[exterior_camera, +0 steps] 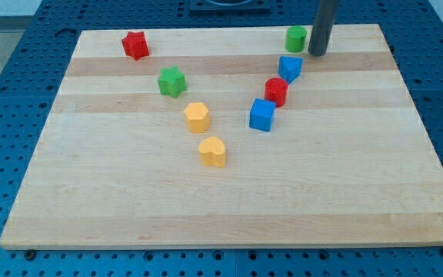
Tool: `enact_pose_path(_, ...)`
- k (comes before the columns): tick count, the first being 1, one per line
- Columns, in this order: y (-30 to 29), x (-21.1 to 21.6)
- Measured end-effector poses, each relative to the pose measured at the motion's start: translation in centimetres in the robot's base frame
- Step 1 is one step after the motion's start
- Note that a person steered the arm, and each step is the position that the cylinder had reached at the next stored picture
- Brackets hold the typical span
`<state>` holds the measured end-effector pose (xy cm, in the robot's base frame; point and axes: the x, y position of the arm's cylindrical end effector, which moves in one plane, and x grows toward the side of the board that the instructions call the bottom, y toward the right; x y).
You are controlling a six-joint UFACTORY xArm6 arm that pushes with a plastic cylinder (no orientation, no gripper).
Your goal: Slide the green circle to the top center
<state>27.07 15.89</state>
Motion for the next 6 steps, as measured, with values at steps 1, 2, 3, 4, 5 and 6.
enact_pose_path(1, 0.0, 0.7)
enact_pose_path(2, 0.0, 1.4)
enact_pose_path(3, -1.4, 2.2)
enact_pose_path(4, -3.7, 2.4)
enact_pose_path(5, 1.3, 0.4)
enact_pose_path(6, 1.5, -1.9)
